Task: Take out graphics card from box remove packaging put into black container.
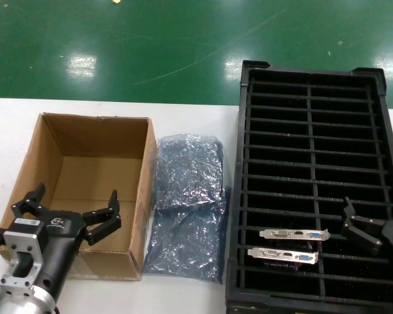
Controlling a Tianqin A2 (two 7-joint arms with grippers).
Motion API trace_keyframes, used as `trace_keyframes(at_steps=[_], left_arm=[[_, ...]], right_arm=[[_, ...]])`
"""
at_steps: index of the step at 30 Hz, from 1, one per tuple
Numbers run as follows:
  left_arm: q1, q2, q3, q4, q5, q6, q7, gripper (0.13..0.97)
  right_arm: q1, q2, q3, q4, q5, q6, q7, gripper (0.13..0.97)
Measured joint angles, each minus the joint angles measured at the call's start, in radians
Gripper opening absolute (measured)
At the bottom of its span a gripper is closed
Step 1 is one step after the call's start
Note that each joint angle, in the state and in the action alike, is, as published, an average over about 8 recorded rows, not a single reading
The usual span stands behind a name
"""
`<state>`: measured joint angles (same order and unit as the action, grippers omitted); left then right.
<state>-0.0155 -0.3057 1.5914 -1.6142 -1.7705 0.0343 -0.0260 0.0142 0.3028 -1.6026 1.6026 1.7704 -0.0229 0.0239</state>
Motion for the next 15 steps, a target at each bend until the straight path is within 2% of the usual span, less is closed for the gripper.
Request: trace_keyframes(at_steps=[15], left_arm=[[0.000,0.000,0.000,0.000,0.000,0.000,0.000,0.966]], right_arm=[[0.000,0.000,0.000,0.000,0.000,0.000,0.000,0.966]])
